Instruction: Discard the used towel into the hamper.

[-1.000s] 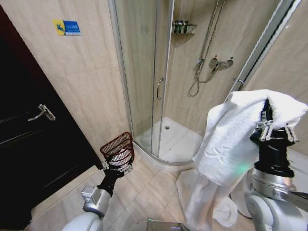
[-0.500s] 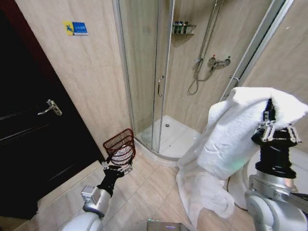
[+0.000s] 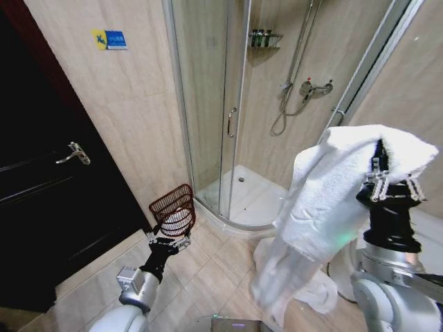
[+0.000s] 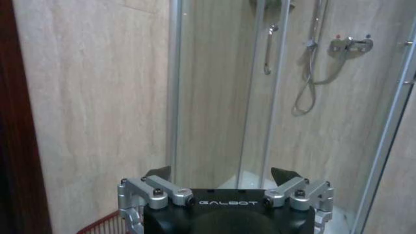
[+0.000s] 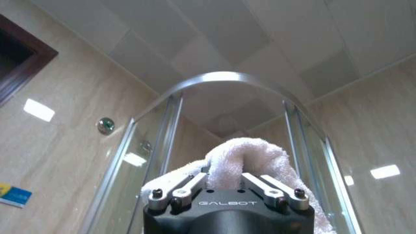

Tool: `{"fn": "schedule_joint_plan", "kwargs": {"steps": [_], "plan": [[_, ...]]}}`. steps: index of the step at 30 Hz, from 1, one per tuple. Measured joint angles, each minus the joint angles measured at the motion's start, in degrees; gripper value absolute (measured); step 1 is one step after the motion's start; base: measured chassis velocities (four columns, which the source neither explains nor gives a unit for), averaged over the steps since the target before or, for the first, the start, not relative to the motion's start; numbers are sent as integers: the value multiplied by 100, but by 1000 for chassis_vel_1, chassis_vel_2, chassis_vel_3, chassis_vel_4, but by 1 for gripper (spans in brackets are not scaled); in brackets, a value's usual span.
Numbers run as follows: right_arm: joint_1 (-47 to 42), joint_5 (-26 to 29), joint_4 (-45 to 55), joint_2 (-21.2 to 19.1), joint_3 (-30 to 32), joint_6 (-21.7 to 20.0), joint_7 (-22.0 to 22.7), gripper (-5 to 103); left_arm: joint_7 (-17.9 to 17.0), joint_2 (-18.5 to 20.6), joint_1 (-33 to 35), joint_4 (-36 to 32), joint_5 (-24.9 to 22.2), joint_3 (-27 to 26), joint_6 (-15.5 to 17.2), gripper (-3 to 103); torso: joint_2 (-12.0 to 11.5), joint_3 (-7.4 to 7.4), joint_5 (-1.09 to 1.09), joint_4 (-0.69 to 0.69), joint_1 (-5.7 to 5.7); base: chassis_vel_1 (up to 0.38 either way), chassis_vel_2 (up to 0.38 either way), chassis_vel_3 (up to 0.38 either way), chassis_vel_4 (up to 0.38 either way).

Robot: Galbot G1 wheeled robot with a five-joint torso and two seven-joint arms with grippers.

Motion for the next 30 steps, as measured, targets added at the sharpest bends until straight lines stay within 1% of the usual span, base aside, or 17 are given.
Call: {"fn": "schedule_joint_plan", "kwargs": {"steps": [10,18,27,30], "plan": [[-3,80,0,-83,59,-79,9,9,0,0,0,0,0,0,0,100,0,0,0,0,-1,77,65,54,78],[37,252,0,-184,115,-164,15,9,0,0,0,0,0,0,0,100,0,0,1,1,1,104,116,112,99],[152,404,0,-338,233,-283,151,9,0,0,0,0,0,0,0,100,1,0,0,1,0,126,131,124,131],[209,487,0,-390,300,-263,120,9,0,-1,0,0,0,0,0,100,1,0,2,1,0,131,135,125,132]]}}
